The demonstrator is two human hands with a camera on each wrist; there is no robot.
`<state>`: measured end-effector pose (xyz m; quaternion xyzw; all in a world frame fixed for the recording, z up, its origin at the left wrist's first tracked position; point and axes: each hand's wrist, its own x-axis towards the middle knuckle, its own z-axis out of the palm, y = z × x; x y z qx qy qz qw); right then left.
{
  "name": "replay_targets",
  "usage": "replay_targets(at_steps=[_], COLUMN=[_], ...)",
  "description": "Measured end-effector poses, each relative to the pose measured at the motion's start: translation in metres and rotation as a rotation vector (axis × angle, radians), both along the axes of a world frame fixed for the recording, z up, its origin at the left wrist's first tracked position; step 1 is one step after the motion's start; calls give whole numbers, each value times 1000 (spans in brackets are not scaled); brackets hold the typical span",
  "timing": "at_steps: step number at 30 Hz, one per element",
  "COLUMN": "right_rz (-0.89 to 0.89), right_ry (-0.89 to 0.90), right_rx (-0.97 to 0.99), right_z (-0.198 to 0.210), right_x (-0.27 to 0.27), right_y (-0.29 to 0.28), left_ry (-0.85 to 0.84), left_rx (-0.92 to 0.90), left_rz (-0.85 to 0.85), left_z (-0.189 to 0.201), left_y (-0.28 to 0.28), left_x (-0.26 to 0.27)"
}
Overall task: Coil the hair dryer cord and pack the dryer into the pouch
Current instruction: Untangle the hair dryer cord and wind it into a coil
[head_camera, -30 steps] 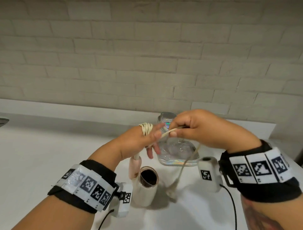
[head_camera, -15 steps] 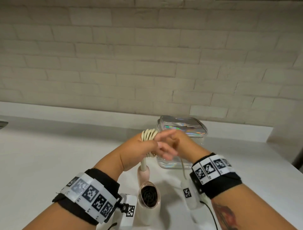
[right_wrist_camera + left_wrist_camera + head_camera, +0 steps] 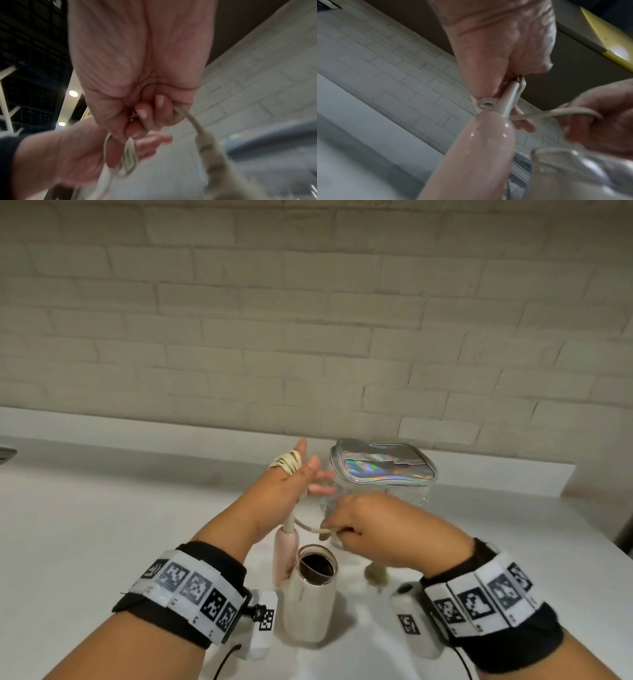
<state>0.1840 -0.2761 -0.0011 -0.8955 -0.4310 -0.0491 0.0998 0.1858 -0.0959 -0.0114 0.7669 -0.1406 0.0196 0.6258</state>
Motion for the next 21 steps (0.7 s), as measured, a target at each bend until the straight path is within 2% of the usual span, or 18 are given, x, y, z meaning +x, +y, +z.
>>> replay_targets(at_steps=[2,4,8,10,13,14,17,19,21], right_rz=[11,9,-3,12,22,-6,-94,-121,-165], right_ry=[-55,-74,20,164,581,638,620,658,616], right_rx=[74,192,393,372,524,575,606,664,703], right_z=[20,36,45,39,24,19,4,-1,-4], right_x=[-2,5,11,10,9,10,15,18,23], right_y=[-5,-13,-14,-6,3,4,5,6,5], left_ry=[24,32,120,166,223,228,215,199,162], left_rx=[7,48,183,244,243,222,119,57,-2], left_rz=[-96,-269,-433,-534,-645,-645,-575,-488,-357], left_z=[6,9,13,15,11,8,-1,-6,-10], left_y=[3,5,1,-4,-10,-11,-7,-5,-8], left_x=[-7,-11,-15,-18,-18,-17,-15,-13,-11])
